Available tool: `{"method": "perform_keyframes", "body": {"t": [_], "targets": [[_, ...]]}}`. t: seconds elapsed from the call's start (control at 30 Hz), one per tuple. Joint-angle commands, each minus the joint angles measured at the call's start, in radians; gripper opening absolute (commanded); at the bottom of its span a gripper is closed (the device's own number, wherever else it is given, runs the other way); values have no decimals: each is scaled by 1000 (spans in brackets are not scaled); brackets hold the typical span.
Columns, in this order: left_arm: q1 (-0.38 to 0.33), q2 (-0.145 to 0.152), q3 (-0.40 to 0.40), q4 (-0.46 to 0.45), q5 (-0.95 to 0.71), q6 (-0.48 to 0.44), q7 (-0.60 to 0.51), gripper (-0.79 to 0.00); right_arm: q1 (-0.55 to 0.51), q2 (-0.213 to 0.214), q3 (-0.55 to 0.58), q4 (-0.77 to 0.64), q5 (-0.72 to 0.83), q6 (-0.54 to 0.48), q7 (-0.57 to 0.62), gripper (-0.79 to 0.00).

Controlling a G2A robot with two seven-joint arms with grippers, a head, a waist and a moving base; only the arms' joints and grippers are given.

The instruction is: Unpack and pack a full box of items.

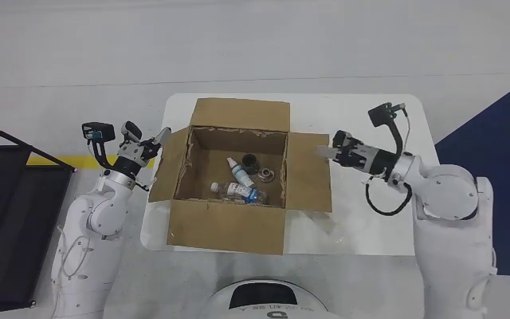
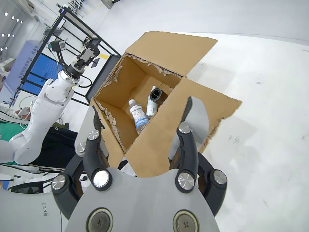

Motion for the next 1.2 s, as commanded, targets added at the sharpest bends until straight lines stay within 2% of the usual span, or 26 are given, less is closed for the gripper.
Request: {"method": "perform_keyframes", "body": {"t": [0.0, 0.23, 0.4, 0.47, 0.5, 0.57, 0.6, 0.73, 0.83, 1.03, 1.17], "targets": [[0, 0, 0, 0, 0, 0, 0, 0, 12, 5, 0, 49, -12, 7, 2, -102], [-2, -1, 22, -12, 38, 40, 26, 0, 91, 21, -11, 268, 42, 31, 70, -46], [-14, -2, 32, 5, 41, 58, 34, 0, 174, 31, -64, 411, 94, 47, 188, -71], [-18, -1, 36, 10, 46, 61, 34, 0, 208, 31, -85, 462, 211, 29, 268, -102], [-20, -1, 37, 12, 52, 63, 35, 0, 227, 33, -82, 495, 286, 20, 312, -286], [-23, -1, 41, 17, 66, 67, 39, 0, 256, 37, -73, 547, 392, 5, 370, -446], [-25, -1, 42, 20, 74, 70, 42, 0, 267, 39, -70, 566, 435, 0, 394, -465], [-37, 0, 40, 51, 95, 84, 67, 0, 282, 55, -102, 574, 558, -6, 394, -406], [-45, 1, 26, 90, 85, 87, 81, 0, 282, 73, -144, 542, 621, -9, 394, -413], [-52, 7, -14, 184, 74, 74, 118, 0, 321, 101, -229, 459, 612, 39, 394, -403], [-57, 12, -53, 267, 50, 50, 135, 0, 378, 98, -325, 394, 576, 82, 387, -289]]}}
